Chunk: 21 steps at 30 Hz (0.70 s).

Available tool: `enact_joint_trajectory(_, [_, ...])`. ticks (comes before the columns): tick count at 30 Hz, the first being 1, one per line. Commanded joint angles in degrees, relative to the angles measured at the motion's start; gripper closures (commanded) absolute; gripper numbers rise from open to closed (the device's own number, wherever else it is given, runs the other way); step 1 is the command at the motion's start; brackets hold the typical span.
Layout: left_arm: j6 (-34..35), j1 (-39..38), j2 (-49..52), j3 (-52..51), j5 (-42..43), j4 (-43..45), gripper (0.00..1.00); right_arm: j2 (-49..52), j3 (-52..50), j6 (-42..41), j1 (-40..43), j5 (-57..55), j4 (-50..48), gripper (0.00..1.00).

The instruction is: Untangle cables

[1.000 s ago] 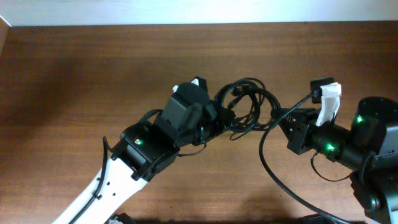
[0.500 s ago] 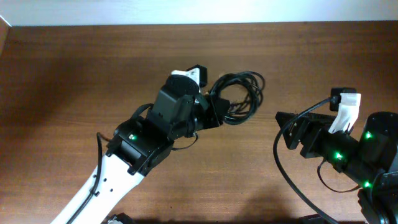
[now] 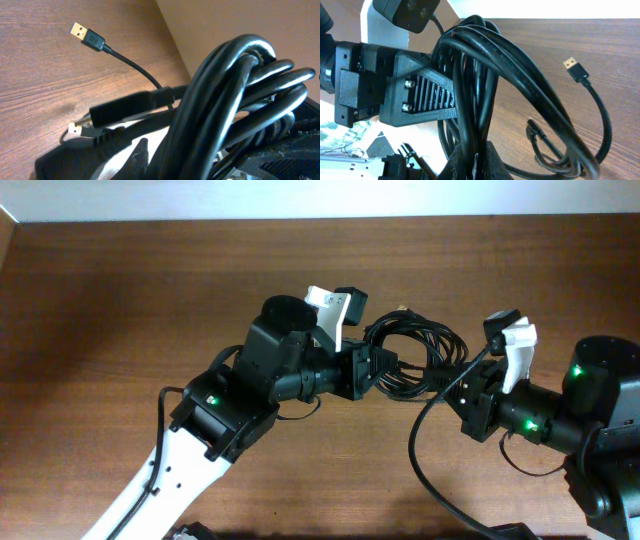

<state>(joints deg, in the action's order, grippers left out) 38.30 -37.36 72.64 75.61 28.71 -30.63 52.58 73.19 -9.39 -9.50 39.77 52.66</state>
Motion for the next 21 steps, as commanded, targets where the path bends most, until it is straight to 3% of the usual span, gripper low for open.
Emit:
enact_joint_trajectory(1, [3.19, 0.04, -0.24, 0.42, -2.75, -0.28, 1.00, 0.13, 0.74, 0.81, 0.15, 1.16, 0.04, 0.96])
enact_joint_trajectory(4, [13.18, 0.04, -0.24, 0.42, -10.91, -4.35, 1.00, 0.13, 0.74, 0.81, 0.15, 1.11, 0.07, 0.96])
enact_joint_trajectory(6, [24.74, 0.13, -0.24, 0.42, -18.23, -11.06, 1.00, 0.13, 0.74, 0.76, 0.15, 0.50, 0.26, 0.96])
enact_joint_trajectory(9, [36.59, 2.27, -0.24, 0.42, -17.09, -17.09, 1.00, 0.13, 0.74, -4.20, 0.15, -5.70, 0.26, 0.96])
enact_joint_trajectory(11, [39.54, 2.27, -0.24, 0.39, -14.34, -16.96, 1.00, 0.13, 0.74, -11.52, 0.15, -12.59, 0.26, 0.96])
enact_joint_trajectory(15, [39.41, 2.27, -0.24, 0.42, -13.18, -16.83, 1.00, 0.13, 0.74, -23.65, 0.15, -24.22, 0.74, 0.96])
enact_joint_trajectory(17, [33.18, 2.27, -0.24, 0.42, -12.79, -15.06, 1.00, 0.13, 0.74, -23.71, 0.15, -25.14, 1.66, 0.96])
enact_joint_trajectory(19, [19.32, 2.27, -0.24, 0.42, -10.27, -10.01, 1.00, 0.13, 0.74, -26.25, 0.15, -30.25, 7.69, 0.96])
enact_joint_trajectory(21, [11.45, 2.27, -0.24, 0.42, -5.07, -6.03, 1.00, 0.13, 0.74, -23.23, 0.13, -27.43, 7.91, 0.96])
